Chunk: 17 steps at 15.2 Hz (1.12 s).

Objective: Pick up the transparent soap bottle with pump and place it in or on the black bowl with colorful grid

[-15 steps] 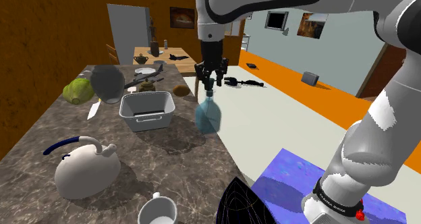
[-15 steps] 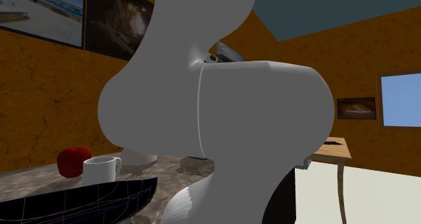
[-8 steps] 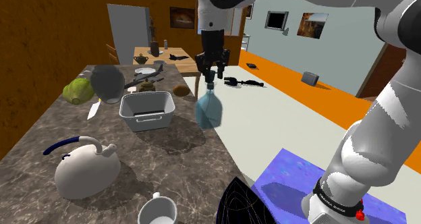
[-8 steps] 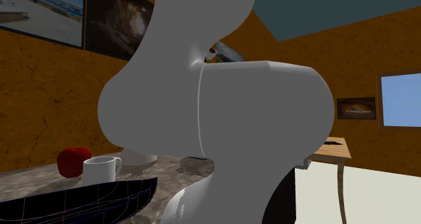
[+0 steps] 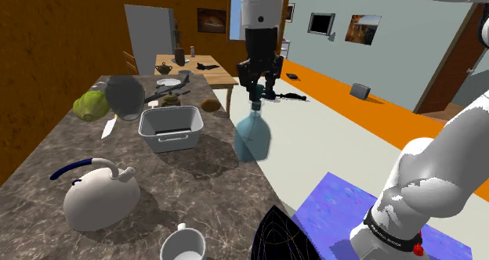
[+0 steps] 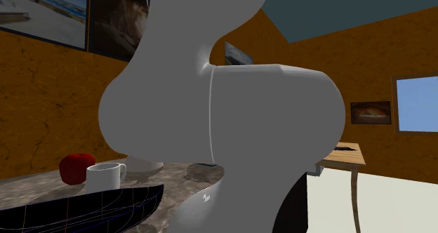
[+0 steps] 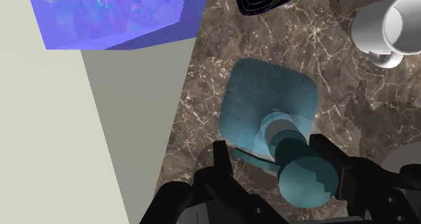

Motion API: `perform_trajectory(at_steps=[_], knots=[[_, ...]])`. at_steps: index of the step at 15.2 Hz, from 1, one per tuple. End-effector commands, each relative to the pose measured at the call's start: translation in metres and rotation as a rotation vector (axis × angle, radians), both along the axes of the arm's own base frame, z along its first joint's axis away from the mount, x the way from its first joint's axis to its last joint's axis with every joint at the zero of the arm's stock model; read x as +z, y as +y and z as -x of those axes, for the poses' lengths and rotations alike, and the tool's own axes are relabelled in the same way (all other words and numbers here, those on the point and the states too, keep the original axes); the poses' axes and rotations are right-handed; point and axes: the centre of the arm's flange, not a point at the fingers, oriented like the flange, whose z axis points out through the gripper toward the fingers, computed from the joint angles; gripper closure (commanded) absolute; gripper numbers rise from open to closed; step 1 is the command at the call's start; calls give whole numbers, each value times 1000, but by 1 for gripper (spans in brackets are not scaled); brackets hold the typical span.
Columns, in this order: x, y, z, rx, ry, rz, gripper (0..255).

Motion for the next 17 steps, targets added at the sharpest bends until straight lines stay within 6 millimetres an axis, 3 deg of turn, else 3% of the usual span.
perform_trajectory(at_steps=[1, 17], knots=[[5, 13, 23, -1, 0, 0, 255], [48, 115, 202, -1, 0, 0, 255]])
